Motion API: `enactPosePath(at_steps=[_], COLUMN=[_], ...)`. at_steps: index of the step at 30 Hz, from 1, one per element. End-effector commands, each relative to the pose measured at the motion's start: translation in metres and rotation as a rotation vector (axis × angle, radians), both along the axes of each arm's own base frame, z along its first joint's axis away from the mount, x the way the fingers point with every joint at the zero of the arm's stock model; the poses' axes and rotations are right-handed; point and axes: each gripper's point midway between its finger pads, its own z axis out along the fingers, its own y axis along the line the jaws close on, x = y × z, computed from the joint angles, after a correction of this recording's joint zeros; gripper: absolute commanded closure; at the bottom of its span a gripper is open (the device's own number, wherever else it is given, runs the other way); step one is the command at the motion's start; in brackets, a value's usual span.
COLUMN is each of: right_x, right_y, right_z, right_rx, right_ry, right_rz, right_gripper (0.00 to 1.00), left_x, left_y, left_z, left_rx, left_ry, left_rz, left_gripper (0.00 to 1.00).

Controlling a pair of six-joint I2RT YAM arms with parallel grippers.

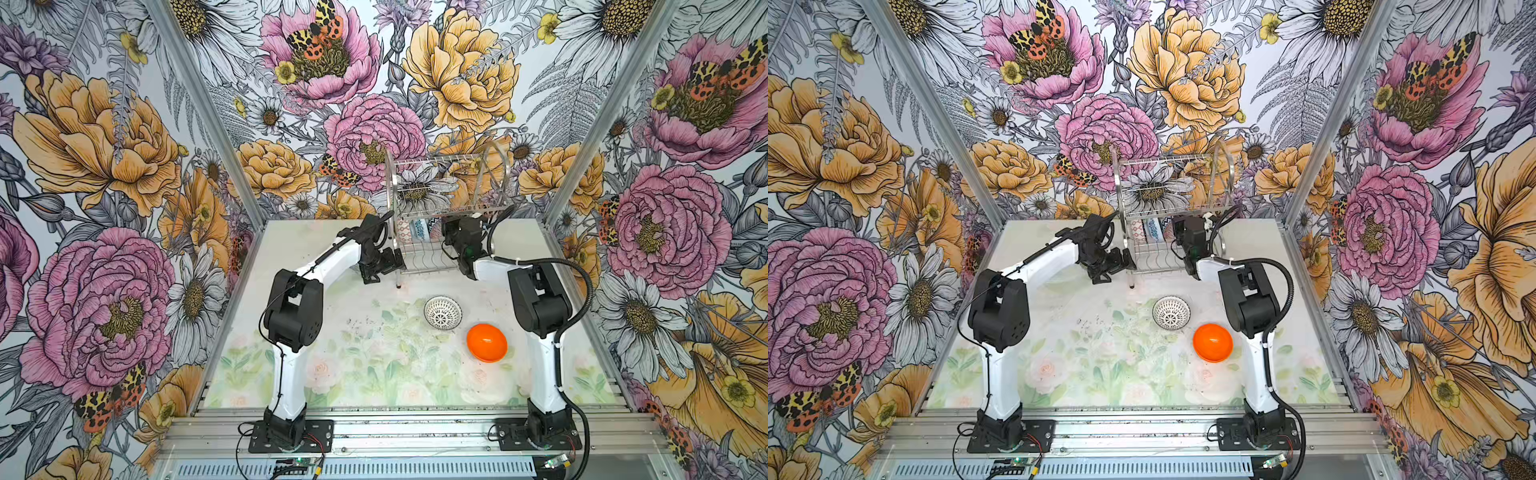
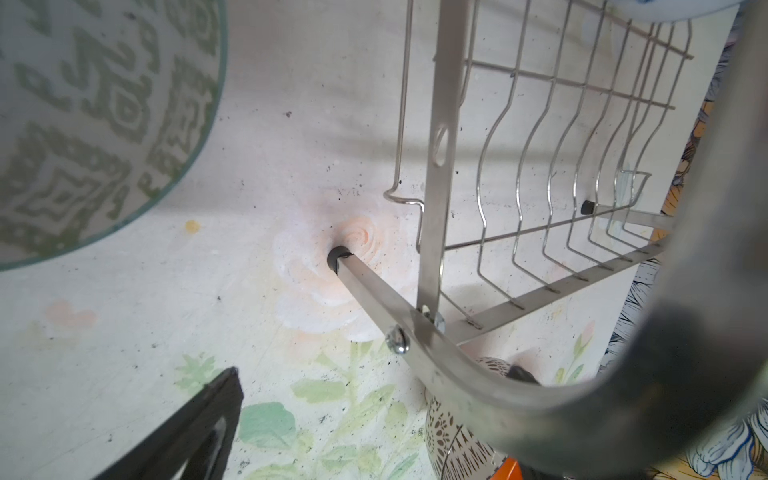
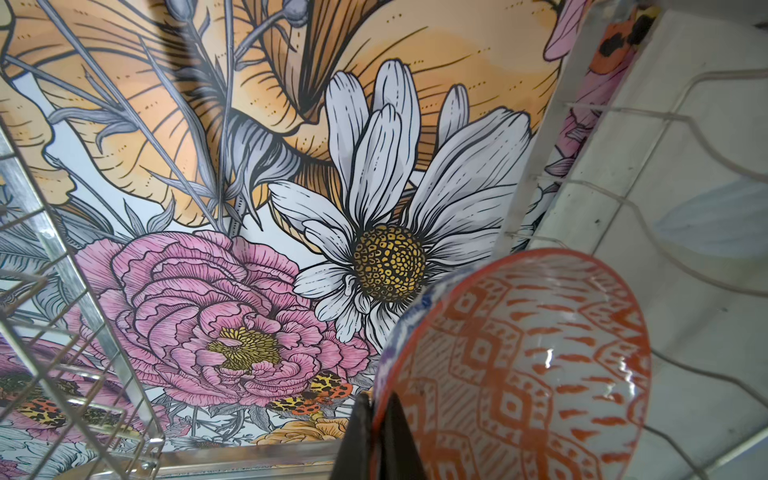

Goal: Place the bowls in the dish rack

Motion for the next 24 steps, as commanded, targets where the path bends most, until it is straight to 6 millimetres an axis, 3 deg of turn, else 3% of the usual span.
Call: enactPosePath(at_steps=[1, 24], right_x=[0.01, 0.018], right_y=[0.002, 0.022], right_z=[0.019, -0.015], right_rx=[-0.003, -0.109], right_ry=[-0.081, -0.061], right_rz=[0.012, 0.187], right_gripper=[1.0, 1.0], left_x=[0.0, -0.007], left_y=[0.002, 0.003], left_z=[0.021, 0.016], left_rx=[-0.022, -0.001], left_ry=[-0.054, -0.047], left_rz=[-0.026, -0.03], left_gripper=[0.01, 0.01])
